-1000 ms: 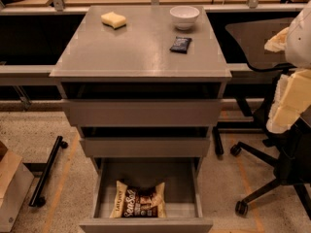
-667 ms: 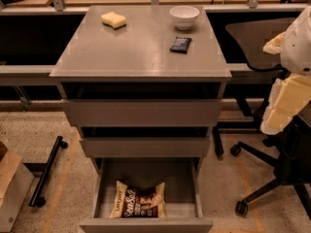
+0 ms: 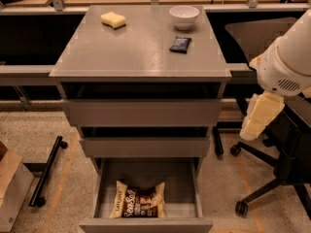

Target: Pick brown chip bag from bottom drawer and place on counter

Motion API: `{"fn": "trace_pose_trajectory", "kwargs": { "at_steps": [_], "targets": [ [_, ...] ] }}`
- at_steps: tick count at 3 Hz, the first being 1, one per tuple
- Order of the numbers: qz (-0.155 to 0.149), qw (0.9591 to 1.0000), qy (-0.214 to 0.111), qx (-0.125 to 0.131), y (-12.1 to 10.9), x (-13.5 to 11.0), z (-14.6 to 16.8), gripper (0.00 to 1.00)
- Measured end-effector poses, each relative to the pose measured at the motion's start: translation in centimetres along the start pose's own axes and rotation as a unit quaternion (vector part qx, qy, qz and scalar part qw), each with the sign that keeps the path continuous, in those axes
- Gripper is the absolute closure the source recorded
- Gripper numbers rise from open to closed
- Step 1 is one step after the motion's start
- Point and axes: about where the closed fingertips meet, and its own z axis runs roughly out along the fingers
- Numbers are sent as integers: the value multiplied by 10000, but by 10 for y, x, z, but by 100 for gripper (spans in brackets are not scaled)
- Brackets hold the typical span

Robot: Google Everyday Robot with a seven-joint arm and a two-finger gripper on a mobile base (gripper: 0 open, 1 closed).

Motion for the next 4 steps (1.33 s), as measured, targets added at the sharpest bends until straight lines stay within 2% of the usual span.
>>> {"fn": "trace_pose_trajectory", "kwargs": {
  "at_steps": [1, 2, 3, 4],
  "targets": [
    [51, 10000, 3, -2, 0, 0, 2, 0],
    [170, 9988, -261, -385, 16, -3, 22, 0],
    [442, 9938, -620, -815, 45, -13, 62, 0],
    [672, 9880, -909, -1054, 72, -28, 113, 0]
  ]
}}
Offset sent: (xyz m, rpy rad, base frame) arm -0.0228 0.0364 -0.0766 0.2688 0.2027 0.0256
